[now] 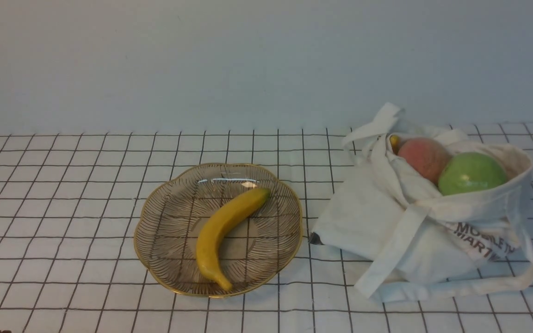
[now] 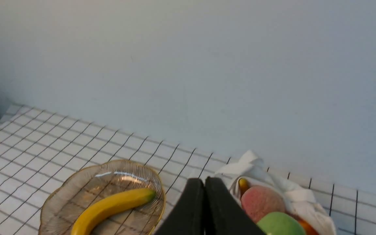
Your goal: Take the fruit out of the bag on the white checkered tablecloth and place them on the plate.
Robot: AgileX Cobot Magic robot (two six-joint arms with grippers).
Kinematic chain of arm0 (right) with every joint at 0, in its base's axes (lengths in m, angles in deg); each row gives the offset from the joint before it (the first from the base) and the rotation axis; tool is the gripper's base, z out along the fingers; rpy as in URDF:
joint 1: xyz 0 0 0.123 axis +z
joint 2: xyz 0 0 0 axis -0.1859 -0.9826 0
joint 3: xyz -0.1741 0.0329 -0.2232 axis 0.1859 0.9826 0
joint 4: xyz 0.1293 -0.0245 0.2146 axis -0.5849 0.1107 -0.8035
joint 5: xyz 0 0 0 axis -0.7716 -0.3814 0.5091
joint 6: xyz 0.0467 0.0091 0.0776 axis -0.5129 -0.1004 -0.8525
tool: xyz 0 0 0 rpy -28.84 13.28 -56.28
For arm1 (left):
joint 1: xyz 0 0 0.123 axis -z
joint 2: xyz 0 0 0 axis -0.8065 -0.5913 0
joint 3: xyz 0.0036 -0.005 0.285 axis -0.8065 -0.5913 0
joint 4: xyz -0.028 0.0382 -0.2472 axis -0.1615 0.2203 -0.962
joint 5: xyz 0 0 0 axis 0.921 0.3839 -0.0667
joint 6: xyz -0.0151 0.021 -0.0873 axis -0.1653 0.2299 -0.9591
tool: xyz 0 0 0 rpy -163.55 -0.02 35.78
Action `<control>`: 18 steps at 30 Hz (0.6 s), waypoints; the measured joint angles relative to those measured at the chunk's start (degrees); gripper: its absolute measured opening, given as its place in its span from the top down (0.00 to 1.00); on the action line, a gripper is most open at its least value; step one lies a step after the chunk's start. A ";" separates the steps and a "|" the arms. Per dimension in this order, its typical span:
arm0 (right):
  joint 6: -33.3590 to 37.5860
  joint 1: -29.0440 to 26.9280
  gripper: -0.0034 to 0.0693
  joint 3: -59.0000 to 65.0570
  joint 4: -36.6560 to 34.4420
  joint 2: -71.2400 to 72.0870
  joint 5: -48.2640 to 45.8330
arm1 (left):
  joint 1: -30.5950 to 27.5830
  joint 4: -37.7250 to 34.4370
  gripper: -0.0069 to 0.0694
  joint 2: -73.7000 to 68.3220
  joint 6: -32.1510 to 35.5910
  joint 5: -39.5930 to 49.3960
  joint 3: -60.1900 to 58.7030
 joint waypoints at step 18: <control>-7.25 0.00 0.97 26.63 0.39 28.21 17.24 | 0.00 0.00 0.92 0.00 0.00 0.00 0.00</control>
